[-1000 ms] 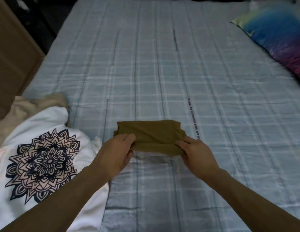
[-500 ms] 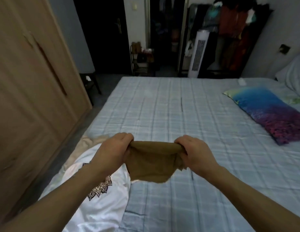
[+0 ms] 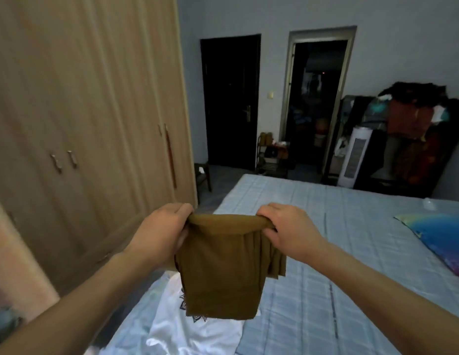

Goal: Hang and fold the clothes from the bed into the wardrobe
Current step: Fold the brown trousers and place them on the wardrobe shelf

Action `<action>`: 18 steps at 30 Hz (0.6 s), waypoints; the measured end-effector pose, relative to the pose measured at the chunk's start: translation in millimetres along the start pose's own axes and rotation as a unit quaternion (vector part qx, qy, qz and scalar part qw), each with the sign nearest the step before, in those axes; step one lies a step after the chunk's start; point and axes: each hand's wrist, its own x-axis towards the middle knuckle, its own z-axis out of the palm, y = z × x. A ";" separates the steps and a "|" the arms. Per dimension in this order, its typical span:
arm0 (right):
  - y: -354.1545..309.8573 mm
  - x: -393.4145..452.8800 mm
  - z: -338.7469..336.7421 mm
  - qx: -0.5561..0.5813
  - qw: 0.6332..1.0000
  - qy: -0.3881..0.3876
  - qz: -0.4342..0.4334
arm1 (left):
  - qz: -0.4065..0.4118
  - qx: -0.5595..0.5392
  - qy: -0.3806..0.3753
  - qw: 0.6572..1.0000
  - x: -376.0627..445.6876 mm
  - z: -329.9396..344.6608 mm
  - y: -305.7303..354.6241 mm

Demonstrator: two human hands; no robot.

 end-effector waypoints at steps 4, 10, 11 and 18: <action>-69.5 24.1 4.5 0.010 0.999 0.017 -0.035 | -0.022 0.023 0.018 0.999 -48.8 -49.7 -41.9; -196.2 59.2 20.7 0.033 0.993 0.034 -0.107 | -0.068 0.050 0.029 0.996 -146.1 -130.3 -110.6; -219.1 65.0 25.9 0.032 0.991 0.034 -0.123 | -0.081 0.053 0.033 0.995 -164.9 -142.5 -122.8; -359.2 95.0 77.5 0.069 0.971 0.032 -0.225 | -0.180 0.064 0.059 0.980 -290.6 -205.8 -196.6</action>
